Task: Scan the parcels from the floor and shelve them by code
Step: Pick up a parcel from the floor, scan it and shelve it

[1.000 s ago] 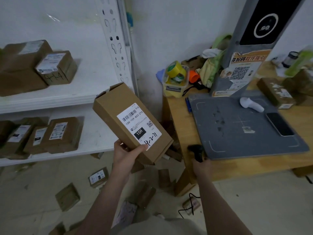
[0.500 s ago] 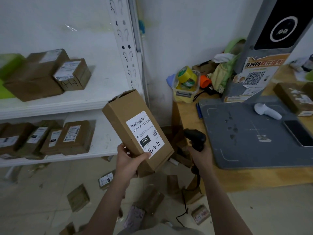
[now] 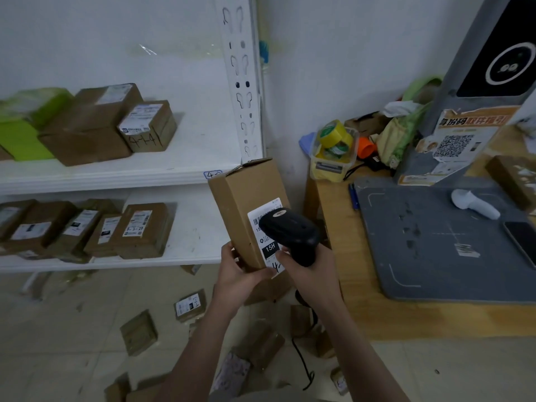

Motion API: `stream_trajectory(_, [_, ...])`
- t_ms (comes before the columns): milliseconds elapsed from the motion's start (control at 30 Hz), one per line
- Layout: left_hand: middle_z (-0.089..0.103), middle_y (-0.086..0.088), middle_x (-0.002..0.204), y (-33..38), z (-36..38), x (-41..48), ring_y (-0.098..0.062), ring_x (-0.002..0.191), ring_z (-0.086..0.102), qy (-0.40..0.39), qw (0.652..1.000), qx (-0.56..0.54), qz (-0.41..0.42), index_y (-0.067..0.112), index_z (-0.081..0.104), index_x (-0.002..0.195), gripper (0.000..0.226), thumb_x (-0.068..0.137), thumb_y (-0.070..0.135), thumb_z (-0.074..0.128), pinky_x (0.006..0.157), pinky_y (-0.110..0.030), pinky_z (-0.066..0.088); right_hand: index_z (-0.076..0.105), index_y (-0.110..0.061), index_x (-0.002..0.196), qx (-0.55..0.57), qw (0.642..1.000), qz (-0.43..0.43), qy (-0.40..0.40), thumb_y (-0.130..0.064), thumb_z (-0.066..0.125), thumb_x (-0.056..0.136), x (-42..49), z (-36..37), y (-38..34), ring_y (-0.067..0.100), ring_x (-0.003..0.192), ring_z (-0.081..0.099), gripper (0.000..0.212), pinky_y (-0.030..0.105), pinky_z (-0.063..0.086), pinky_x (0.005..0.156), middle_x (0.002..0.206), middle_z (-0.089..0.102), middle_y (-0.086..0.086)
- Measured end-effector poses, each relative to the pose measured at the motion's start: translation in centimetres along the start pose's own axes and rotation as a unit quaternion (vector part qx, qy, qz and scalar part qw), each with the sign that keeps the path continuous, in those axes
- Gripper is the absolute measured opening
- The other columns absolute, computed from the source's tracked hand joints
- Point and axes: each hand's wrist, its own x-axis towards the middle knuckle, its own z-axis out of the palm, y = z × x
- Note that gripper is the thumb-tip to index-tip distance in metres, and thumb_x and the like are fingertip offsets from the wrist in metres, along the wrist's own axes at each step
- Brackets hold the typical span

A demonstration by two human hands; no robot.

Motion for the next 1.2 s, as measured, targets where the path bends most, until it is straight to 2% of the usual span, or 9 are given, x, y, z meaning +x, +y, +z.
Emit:
stream_trajectory(100, [0.057, 0.004, 0.12, 0.0, -0.1, -0.2, -0.003, 0.097, 0.058, -0.001, 1.0, 0.002, 0.009, 0.02, 0.037, 0.138, 0.094, 0.064, 0.005, 0.092, 0.072, -0.02, 0.053, 0.063, -0.021, 0.074, 0.004, 1.0, 0.001, -0.01, -0.014, 0.076, 0.083, -0.2, 0.3, -0.1, 0.0, 0.06, 0.061, 0.016, 0.011, 0.046, 0.056, 0.06, 0.063, -0.009])
stream_trajectory(333, [0.057, 0.006, 0.119, -0.2, -0.4, -0.3, -0.001, 0.097, 0.058, 0.004, 1.0, -0.002, 0.005, 0.019, 0.036, 0.14, 0.096, 0.064, 0.003, 0.092, 0.065, -0.015, 0.053, 0.061, -0.023, 0.07, -0.012, 1.0, 0.007, -0.012, -0.012, 0.075, 0.084, -0.4, 0.8, 0.3, -0.003, 0.056, 0.059, 0.022, 0.009, 0.044, 0.053, 0.055, 0.061, -0.017])
stream_trajectory(500, [0.054, 0.0, 0.134, -0.2, -0.4, -0.4, -0.02, 0.118, 0.056, 0.007, 1.0, 0.003, 0.007, 0.021, 0.032, 0.145, 0.101, 0.065, 0.007, 0.092, 0.086, -0.029, 0.051, 0.06, -0.025, 0.069, -0.024, 1.0, 0.012, -0.007, -0.011, 0.075, 0.084, -0.4, 0.7, 0.5, -0.004, 0.055, 0.06, 0.025, 0.008, 0.043, 0.053, 0.054, 0.061, -0.015])
stream_trajectory(833, [0.052, 0.0, 0.136, -0.2, 0.2, -0.4, -0.025, 0.127, 0.053, 0.01, 1.0, 0.014, -0.009, 0.02, 0.03, 0.147, 0.101, 0.067, 0.006, 0.091, 0.095, -0.039, 0.052, 0.063, -0.027, 0.078, -0.01, 1.0, 0.022, 0.009, -0.013, 0.077, 0.084, -0.4, 0.1, 0.8, 0.0, 0.07, 0.067, 0.02, 0.016, 0.049, 0.063, 0.071, 0.068, -0.005])
stream_trajectory(933, [0.054, -0.001, 0.133, -0.4, 0.1, -0.2, -0.024, 0.125, 0.054, 0.012, 1.0, 0.014, -0.008, 0.018, 0.031, 0.146, 0.1, 0.066, 0.004, 0.091, 0.09, -0.035, 0.054, 0.064, -0.024, 0.086, 0.002, 1.0, 0.021, 0.012, -0.013, 0.078, 0.083, 0.1, -0.3, 1.3, 0.0, 0.073, 0.068, 0.018, 0.015, 0.051, 0.061, 0.074, 0.068, -0.009])
stream_trajectory(1000, [0.058, 0.001, 0.123, -0.5, 0.1, 0.0, -0.021, 0.118, 0.058, 0.016, 1.0, -0.001, -0.012, 0.014, 0.034, 0.143, 0.099, 0.064, -0.001, 0.09, 0.086, -0.032, 0.055, 0.066, -0.018, 0.089, 0.014, 0.999, 0.029, 0.037, -0.015, 0.078, 0.082, 0.8, -1.1, 2.3, 0.006, 0.071, 0.068, 0.015, 0.019, 0.05, 0.06, 0.074, 0.069, -0.006])
stream_trajectory(1067, [0.059, 0.003, 0.116, -0.5, 0.2, 0.1, -0.018, 0.111, 0.059, 0.021, 0.999, -0.013, -0.021, 0.013, 0.035, 0.141, 0.097, 0.063, -0.005, 0.09, 0.092, -0.037, 0.054, 0.065, -0.017, 0.096, 0.02, 0.994, 0.062, 0.087, -0.018, 0.077, 0.081, 1.8, -2.1, 4.4, 0.01, 0.075, 0.067, 0.019, 0.025, 0.051, 0.063, 0.08, 0.069, -0.003])
stream_trajectory(1133, [0.059, 0.001, 0.119, -0.7, 0.3, 0.2, -0.017, 0.11, 0.057, 0.025, 0.999, -0.021, -0.028, 0.012, 0.034, 0.141, 0.096, 0.064, -0.006, 0.089, 0.099, -0.043, 0.052, 0.063, -0.02, 0.106, 0.011, 0.982, 0.112, 0.151, -0.018, 0.076, 0.082, 2.9, -3.4, 7.1, 0.009, 0.086, 0.065, 0.028, 0.026, 0.05, 0.069, 0.092, 0.068, -0.005])
stream_trajectory(1200, [0.058, -0.001, 0.121, -1.0, 0.5, 0.2, -0.019, 0.112, 0.056, 0.031, 0.998, -0.035, -0.031, 0.01, 0.035, 0.141, 0.093, 0.066, -0.008, 0.086, 0.101, -0.046, 0.05, 0.06, -0.018, 0.116, 0.0, 0.968, 0.164, 0.192, -0.01, 0.071, 0.084, 3.5, -4.8, 10.2, 0.018, 0.096, 0.064, 0.034, 0.029, 0.048, 0.07, 0.1, 0.066, -0.001])
